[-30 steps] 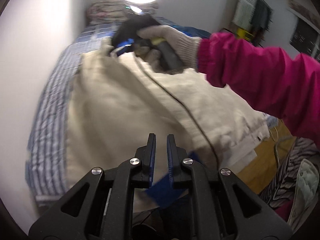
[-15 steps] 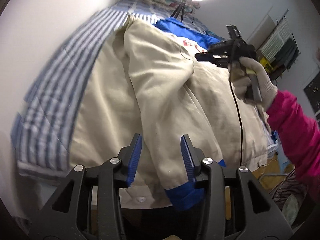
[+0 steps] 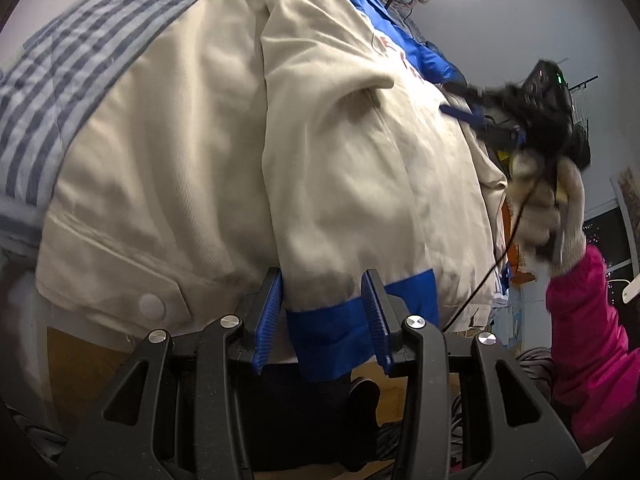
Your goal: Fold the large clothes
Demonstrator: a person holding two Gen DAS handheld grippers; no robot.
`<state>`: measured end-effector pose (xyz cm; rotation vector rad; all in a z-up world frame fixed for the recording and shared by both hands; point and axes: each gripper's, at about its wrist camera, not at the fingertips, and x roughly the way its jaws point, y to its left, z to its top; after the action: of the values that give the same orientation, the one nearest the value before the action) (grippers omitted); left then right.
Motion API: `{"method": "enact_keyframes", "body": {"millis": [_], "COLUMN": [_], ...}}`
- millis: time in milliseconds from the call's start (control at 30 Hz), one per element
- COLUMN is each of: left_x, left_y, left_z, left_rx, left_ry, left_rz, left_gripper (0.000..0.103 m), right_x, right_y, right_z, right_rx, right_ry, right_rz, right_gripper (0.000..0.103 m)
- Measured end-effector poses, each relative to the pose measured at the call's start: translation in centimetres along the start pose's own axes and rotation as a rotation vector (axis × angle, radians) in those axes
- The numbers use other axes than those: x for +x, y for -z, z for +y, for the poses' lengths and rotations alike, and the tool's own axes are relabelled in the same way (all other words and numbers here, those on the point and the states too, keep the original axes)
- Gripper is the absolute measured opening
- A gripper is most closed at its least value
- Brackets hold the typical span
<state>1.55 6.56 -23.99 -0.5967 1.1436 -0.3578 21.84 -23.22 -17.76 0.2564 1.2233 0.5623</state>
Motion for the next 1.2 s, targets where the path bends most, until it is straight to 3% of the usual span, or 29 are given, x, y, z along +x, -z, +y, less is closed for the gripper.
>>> {"method": "enact_keyframes", "body": {"millis": [267,300,333,400,500,567,600,633,667,700,767,800,833,900,933,967,1000,1067,1200], "left_x": [-0.6,-0.6,-0.6,-0.9,-1.7,-2.4,-2.4,-2.1,-1.7,-1.2,-0.2,0.2,0.8,1.7,1.9,2.2,2.3,1.8,-2.3], "left_y": [0.6,0.7,0.7,0.8,1.0,1.3,1.4,1.5,1.6,1.8,2.2,2.4,2.6,2.9,3.1,3.1,3.2,3.2,3.0], "left_z": [0.7,0.9,0.9,0.9,0.7,0.7,0.8,1.0,1.2,1.4,1.4,1.3,1.1,0.9,0.9,0.8,0.7,0.3,-0.4], "left_rx": [-0.024,-0.026,-0.029,-0.023,-0.015,-0.016,-0.023,-0.035,-0.045,-0.057,-0.062,-0.057,-0.052,-0.052,-0.054,-0.054,-0.048,-0.035,-0.039], "left_ry": [0.016,0.016,0.015,0.011,0.011,0.012,0.015,0.020,0.020,0.022,0.028,0.028,0.032,0.049,0.052,0.054,0.057,0.056,0.098], "left_rz": [-0.007,-0.008,-0.009,-0.012,-0.035,-0.060,-0.058,-0.050,-0.040,-0.026,-0.005,0.001,0.012,0.038,0.043,0.045,0.049,0.036,-0.065], "left_gripper": [0.041,0.041,0.041,0.041,0.040,0.041,0.041,0.041,0.041,0.041,0.041,0.041,0.041,0.041,0.038,0.020,0.008,0.005,0.004], "right_x": [3.9,4.4,4.8,5.1,3.2,1.2,0.3,0.4,0.8,1.7,3.1,3.3,3.1,2.0,1.5,0.9,0.6,0.1,-2.2], "right_y": [8.9,9.6,10.0,10.6,11.0,11.6,12.0,12.2,12.5,13.0,13.3,13.6,13.6,13.2,12.9,12.4,12.2,12.2,10.3], "right_z": [2.6,3.0,3.1,3.4,4.2,4.9,5.1,5.0,4.8,4.5,4.2,4.1,4.3,4.8,5.1,4.8,5.0,5.2,7.2], "right_rx": [0.012,0.002,0.000,0.019,0.078,0.111,0.117,0.125,0.123,0.091,0.060,0.039,0.020,-0.015,-0.028,-0.038,-0.048,-0.065,-0.129], "right_ry": [-0.133,-0.138,-0.143,-0.165,-0.243,-0.333,-0.337,-0.307,-0.261,-0.163,-0.082,-0.051,-0.044,-0.048,-0.052,-0.051,-0.045,-0.059,-0.051], "right_rz": [0.164,0.177,0.186,0.194,0.148,0.112,0.087,0.089,0.111,0.157,0.217,0.246,0.245,0.219,0.203,0.195,0.191,0.201,0.138], "right_gripper": [0.047,0.044,0.025,0.007,0.002,0.002,0.002,0.007,0.008,0.009,0.009,0.014,0.027,0.043,0.044,0.044,0.040,0.032,0.034]}}
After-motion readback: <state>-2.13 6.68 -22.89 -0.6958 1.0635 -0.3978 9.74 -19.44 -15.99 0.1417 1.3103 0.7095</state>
